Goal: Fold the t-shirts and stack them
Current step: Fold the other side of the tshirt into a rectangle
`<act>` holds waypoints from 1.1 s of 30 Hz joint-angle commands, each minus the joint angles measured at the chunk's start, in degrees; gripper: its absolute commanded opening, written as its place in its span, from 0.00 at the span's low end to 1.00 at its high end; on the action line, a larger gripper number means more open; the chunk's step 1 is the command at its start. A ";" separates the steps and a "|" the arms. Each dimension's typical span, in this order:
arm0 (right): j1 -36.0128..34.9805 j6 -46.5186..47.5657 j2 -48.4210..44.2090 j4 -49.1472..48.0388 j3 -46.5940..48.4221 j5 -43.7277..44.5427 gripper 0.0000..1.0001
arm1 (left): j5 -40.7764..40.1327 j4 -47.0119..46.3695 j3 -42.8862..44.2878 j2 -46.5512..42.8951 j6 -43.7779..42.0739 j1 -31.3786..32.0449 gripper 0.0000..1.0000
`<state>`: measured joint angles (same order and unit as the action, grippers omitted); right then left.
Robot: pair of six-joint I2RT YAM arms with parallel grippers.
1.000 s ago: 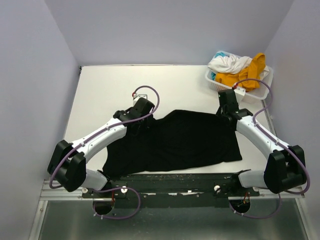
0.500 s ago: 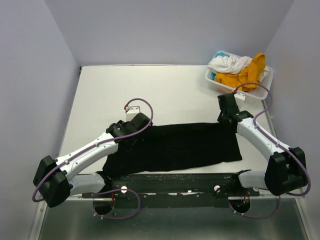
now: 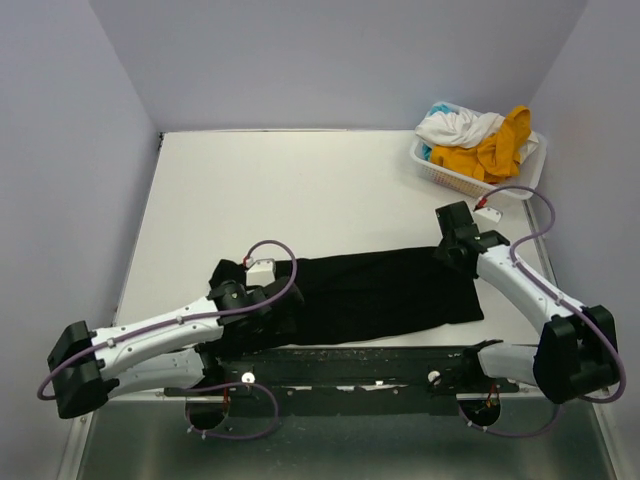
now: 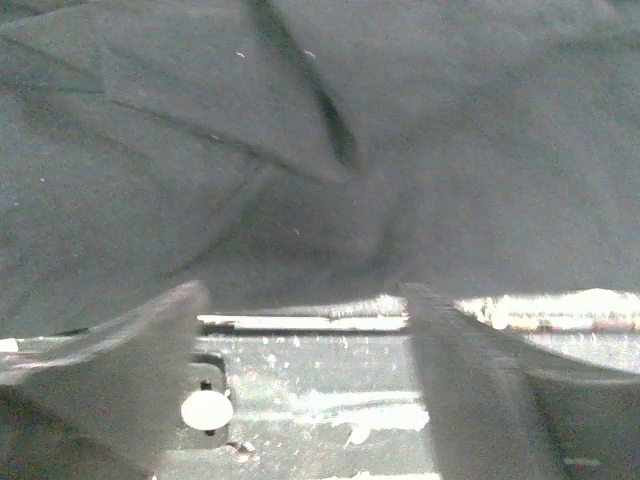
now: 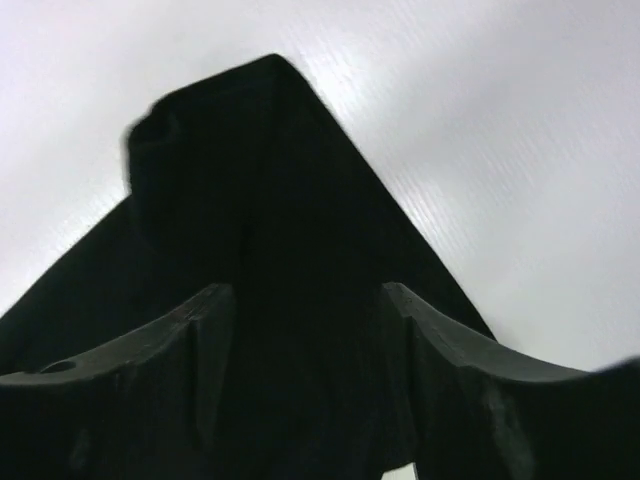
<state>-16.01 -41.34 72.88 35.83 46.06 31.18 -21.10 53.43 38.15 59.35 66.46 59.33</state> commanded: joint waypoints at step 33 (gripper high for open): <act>0.03 4.66 2.99 -9.38 -4.32 -3.60 1.00 | 34.19 -32.97 -4.94 8.10 -20.27 -16.66 0.99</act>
<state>-16.03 -32.47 72.66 17.41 39.46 13.41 8.86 17.58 34.22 71.72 44.47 37.93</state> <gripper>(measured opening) 0.998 0.982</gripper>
